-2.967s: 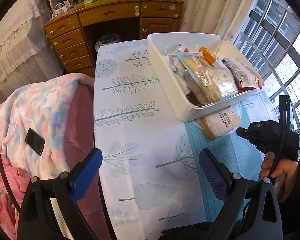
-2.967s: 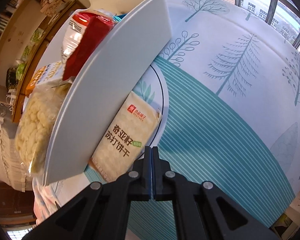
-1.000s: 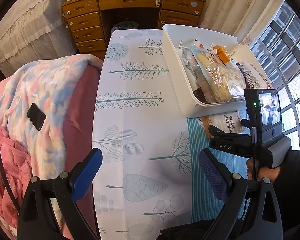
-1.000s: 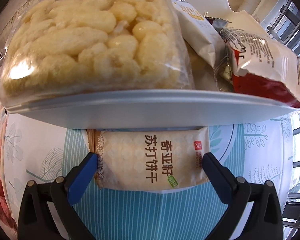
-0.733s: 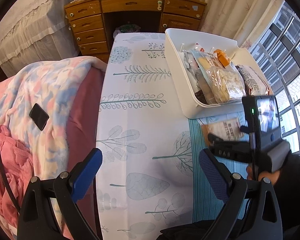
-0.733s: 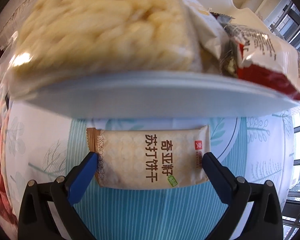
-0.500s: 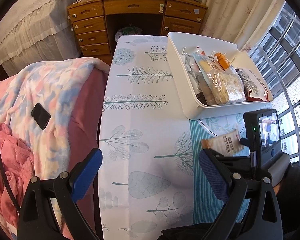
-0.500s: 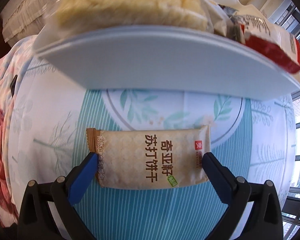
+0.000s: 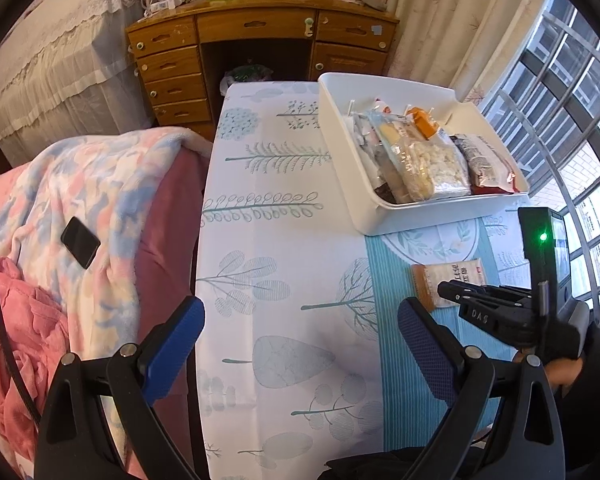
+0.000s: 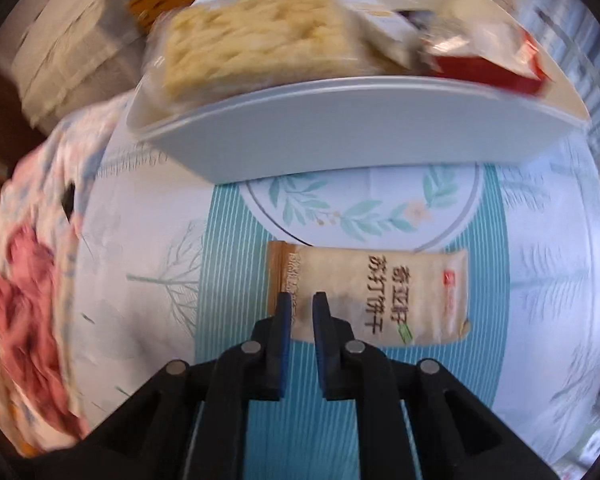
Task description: Organize snacks
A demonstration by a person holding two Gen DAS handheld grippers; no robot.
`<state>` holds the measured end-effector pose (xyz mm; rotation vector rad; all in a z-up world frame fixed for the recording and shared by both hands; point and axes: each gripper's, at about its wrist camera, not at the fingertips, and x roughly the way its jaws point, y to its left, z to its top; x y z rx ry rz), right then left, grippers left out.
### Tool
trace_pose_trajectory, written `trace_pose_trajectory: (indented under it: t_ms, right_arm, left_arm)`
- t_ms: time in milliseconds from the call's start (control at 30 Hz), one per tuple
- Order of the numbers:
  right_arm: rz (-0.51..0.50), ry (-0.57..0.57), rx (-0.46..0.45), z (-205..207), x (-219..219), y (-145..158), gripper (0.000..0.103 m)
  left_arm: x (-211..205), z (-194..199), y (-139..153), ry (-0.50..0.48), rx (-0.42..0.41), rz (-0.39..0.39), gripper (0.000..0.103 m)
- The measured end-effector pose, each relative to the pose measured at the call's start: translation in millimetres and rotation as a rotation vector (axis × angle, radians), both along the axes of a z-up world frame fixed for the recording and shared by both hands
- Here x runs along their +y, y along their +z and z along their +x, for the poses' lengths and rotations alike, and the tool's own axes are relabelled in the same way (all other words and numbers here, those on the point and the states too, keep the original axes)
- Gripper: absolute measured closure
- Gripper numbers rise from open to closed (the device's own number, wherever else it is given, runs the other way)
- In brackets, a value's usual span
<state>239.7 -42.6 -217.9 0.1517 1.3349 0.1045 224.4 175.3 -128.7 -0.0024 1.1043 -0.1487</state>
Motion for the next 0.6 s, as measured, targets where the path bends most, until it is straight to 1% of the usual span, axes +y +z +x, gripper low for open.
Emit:
trace_pose_trajectory:
  t_ms: [67,133,233,300,400,467,533,600]
  right_arm:
    - [0.046,-0.042,-0.003,-2.1,-11.3,1.4,0.092]
    - [0.051,-0.069,0.004,-8.0,-21.8,-0.4,0.092]
    - [0.097,-0.131,0.036,-14.6,-33.2,5.1,0.092]
    - [0.155,-0.205,0.068,-16.0,-47.2,2.9,0.092]
    - [0.210,-0.289,0.107,-25.2,-56.3,2.8,0.091]
    - [0.231,-0.340,0.134,-25.5,-61.5,-0.4,0.082]
    - [0.245,-0.386,0.147,-26.9,-57.4,-4.7,0.059]
    - [0.261,-0.452,0.169,-25.2,-61.6,-8.5,0.051]
  left_arm:
    - [-1.9,-2.8,4.0,-0.010,-0.014,0.000,0.006]
    - [-3.6,-4.4,5.6,-0.015,-0.018,-0.001,0.006]
    - [-4.9,-6.1,6.2,-0.023,-0.016,-0.006,0.006]
    - [-6.8,-6.2,7.6,-0.031,-0.020,-0.009,0.006]
    - [-9.1,-5.3,10.2,-0.043,-0.030,-0.012,0.006]
    - [-8.9,-2.9,12.2,-0.051,-0.038,-0.014,0.006]
    - [-8.3,-0.8,13.4,-0.055,-0.042,-0.014,0.006]
    - [-6.4,1.8,13.0,-0.055,-0.042,-0.016,0.006]
